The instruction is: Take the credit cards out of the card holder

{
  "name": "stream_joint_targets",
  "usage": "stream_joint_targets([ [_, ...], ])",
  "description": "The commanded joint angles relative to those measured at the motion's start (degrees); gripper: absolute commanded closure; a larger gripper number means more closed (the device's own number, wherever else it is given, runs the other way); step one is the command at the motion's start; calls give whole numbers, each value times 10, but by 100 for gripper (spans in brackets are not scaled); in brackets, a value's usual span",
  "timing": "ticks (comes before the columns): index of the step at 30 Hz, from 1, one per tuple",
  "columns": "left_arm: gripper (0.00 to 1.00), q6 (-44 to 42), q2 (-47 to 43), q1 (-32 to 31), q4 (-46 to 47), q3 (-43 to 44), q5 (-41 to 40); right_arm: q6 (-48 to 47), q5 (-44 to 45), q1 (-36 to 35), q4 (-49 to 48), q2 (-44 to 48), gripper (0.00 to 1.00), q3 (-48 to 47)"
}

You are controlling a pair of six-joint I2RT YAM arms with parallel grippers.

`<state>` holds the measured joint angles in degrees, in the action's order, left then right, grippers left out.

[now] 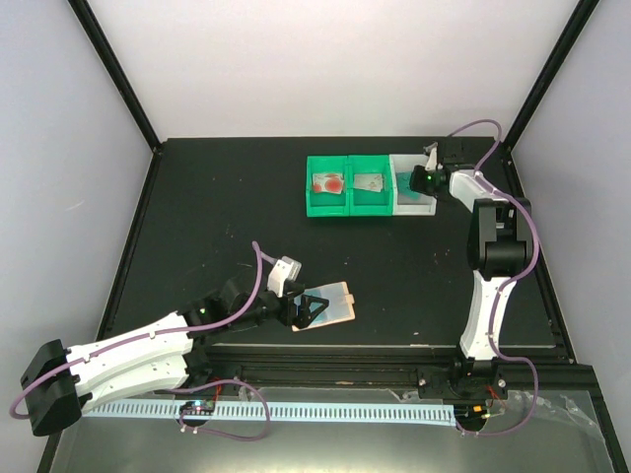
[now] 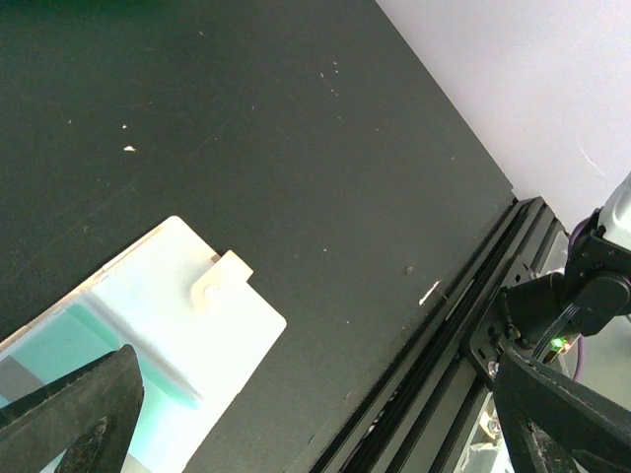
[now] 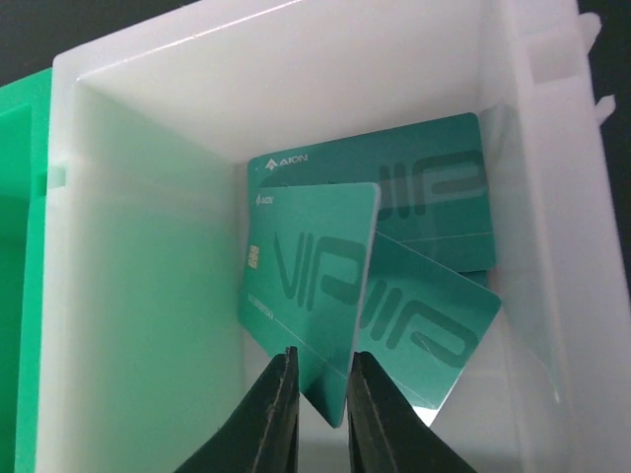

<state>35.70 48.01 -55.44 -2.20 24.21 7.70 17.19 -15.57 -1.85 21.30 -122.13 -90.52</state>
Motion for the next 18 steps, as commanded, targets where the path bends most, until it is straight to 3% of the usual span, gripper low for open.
stream_joint_targets([
  [1,1,-1,-2,5,-9,24,-5,3,20,2,15,2,82,-23],
  [18,1,6,-5,4,-12,28,-9,21,44,6,86,44,72,-46],
])
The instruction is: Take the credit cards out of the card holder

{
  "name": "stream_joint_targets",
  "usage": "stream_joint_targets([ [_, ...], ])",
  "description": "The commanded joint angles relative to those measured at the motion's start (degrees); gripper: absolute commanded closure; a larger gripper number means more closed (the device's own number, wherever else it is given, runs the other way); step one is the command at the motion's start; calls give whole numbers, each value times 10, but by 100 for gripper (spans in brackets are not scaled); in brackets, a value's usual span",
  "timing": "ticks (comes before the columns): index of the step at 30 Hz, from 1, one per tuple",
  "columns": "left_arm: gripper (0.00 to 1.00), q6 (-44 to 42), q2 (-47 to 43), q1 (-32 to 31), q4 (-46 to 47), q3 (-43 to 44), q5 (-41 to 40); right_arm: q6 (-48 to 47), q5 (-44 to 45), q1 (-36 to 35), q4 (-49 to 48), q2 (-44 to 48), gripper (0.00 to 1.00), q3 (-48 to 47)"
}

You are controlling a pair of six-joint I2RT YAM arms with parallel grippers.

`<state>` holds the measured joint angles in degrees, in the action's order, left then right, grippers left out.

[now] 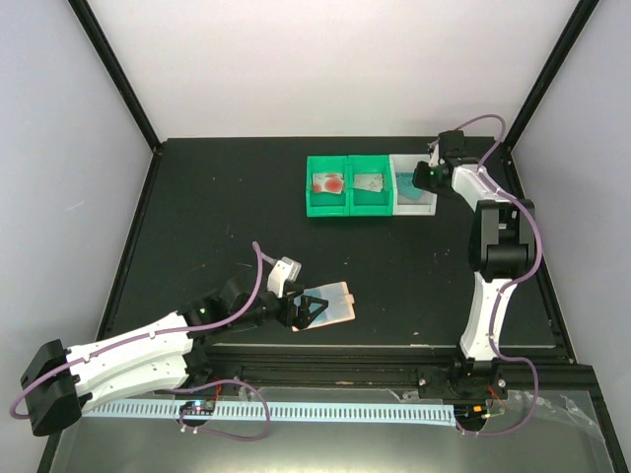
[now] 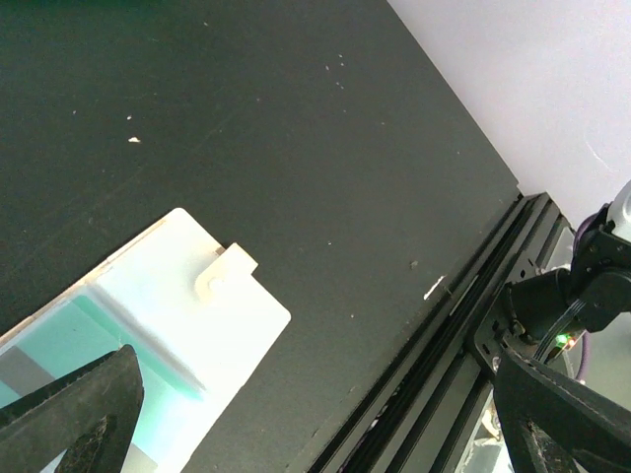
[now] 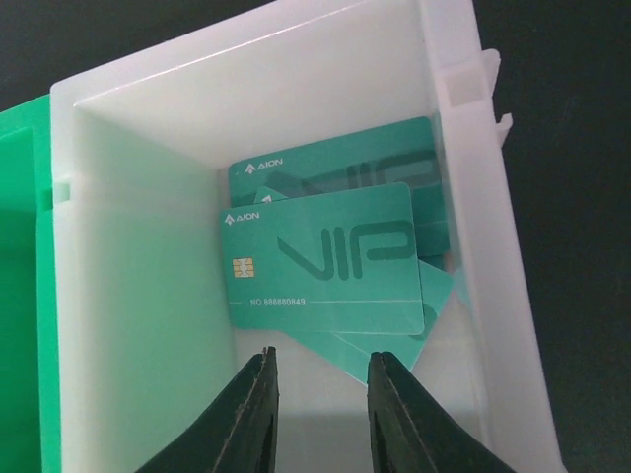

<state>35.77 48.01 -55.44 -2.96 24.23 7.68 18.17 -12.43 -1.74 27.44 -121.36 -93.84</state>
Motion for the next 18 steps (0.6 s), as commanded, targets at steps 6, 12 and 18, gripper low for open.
stream_joint_targets([
  [6,1,4,-1,4,-8,34,-9,17,-5,2,30,48,73,-2],
  [12,1,8,6,4,-4,32,-3,7,13,-13,43,54,91,15],
  [18,1,6,3,5,1,28,-6,-10,71,-17,55,32,99,10],
])
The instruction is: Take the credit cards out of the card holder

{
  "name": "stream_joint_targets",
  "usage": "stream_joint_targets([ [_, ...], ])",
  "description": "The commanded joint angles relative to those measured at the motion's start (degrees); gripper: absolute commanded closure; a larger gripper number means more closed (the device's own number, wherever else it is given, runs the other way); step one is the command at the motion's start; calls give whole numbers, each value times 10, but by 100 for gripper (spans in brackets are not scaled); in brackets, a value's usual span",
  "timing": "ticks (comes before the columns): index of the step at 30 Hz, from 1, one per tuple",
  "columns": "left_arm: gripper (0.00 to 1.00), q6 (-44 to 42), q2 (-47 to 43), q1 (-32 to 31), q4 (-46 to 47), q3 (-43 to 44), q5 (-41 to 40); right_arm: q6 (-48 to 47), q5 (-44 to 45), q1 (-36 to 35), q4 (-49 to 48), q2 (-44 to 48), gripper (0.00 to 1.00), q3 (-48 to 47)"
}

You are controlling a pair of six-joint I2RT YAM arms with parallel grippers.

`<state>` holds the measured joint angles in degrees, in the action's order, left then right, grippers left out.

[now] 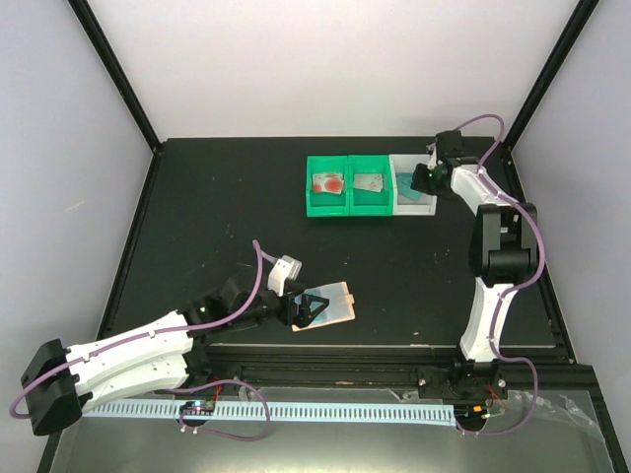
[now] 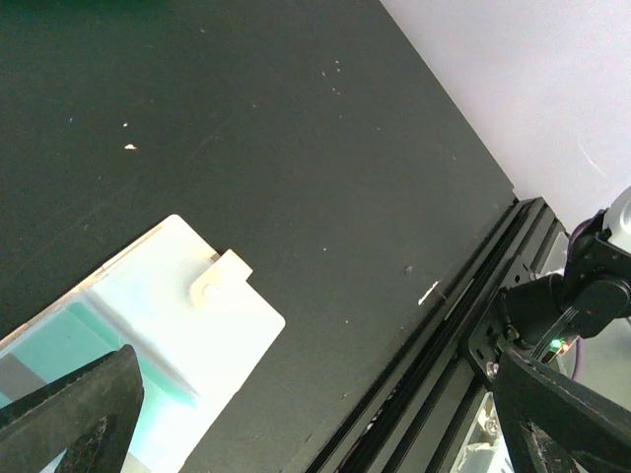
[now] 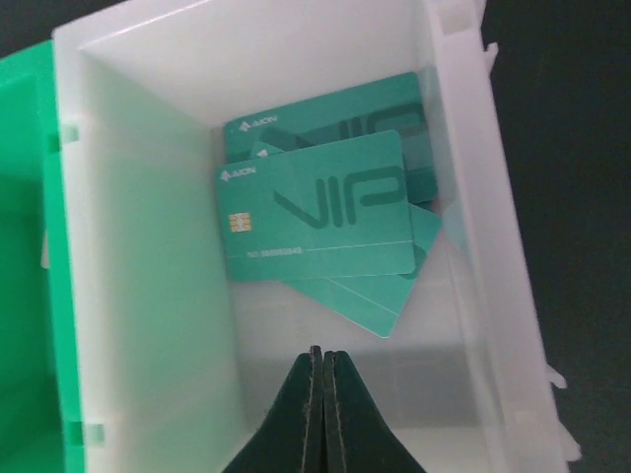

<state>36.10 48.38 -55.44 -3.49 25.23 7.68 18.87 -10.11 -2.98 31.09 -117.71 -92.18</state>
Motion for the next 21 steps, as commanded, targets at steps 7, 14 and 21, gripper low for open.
stream_joint_targets([
  [7,1,-15,-9,5,-23,30,-20,-32,99,-5,10,-39,99,-23],
  [14,1,-15,-7,5,-10,25,-27,-35,90,-7,16,-80,99,-60],
  [21,1,-23,13,6,-16,32,-30,-37,101,-7,51,-117,99,-119],
])
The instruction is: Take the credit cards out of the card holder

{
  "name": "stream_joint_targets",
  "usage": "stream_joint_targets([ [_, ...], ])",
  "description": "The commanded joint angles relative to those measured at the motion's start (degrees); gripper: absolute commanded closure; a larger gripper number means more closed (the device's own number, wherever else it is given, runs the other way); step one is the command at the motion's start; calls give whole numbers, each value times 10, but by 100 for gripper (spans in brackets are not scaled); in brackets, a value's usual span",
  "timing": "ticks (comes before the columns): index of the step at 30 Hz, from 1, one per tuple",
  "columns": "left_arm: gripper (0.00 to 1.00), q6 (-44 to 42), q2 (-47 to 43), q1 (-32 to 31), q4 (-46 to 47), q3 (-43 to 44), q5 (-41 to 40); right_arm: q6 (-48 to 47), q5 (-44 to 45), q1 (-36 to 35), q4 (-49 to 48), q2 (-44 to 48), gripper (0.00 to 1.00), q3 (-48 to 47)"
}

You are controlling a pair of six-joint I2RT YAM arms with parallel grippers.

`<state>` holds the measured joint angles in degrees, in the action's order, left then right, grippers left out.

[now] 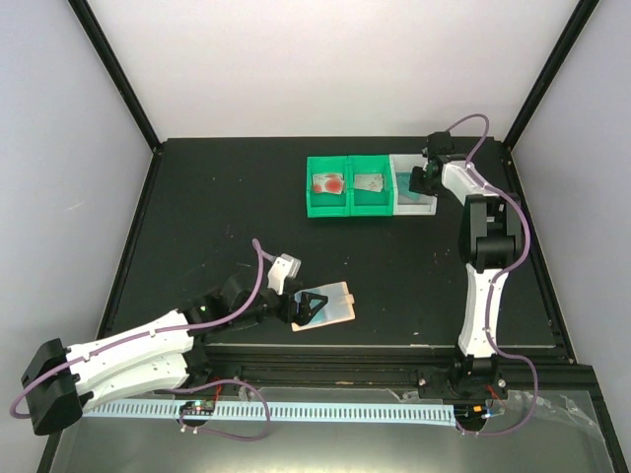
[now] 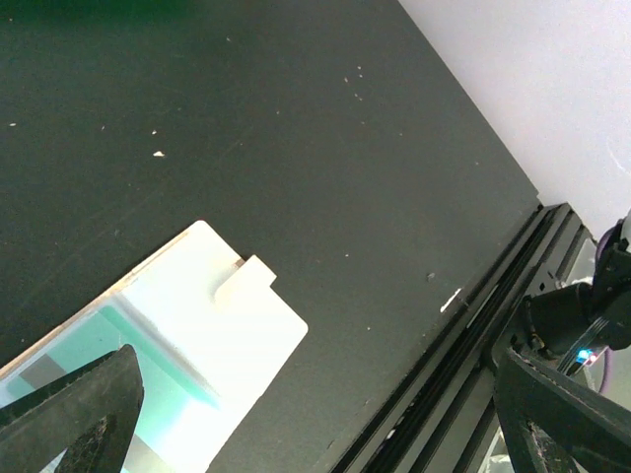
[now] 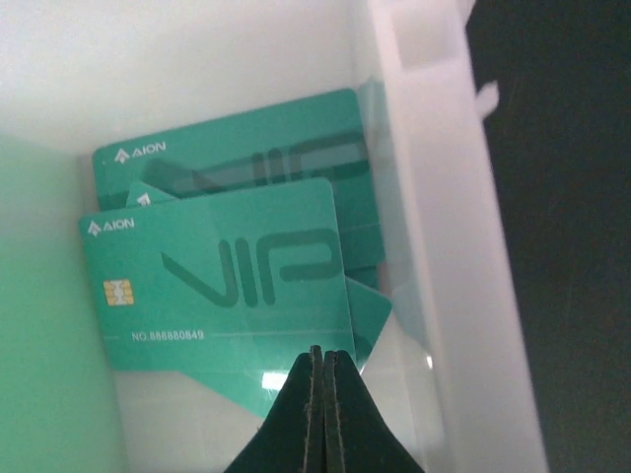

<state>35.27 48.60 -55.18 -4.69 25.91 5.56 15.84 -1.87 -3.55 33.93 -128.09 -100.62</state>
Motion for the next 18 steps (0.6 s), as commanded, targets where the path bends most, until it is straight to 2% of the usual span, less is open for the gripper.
stream_joint_targets([
  [1,1,-16,13,4,-6,26,-10,-8,19,-1,30,-19,99,-44],
  [13,1,-7,-3,6,-14,25,-15,-13,26,-1,70,-58,99,-97],
  [18,1,-4,-16,6,-20,22,-16,-14,28,-1,51,-48,99,-90],
])
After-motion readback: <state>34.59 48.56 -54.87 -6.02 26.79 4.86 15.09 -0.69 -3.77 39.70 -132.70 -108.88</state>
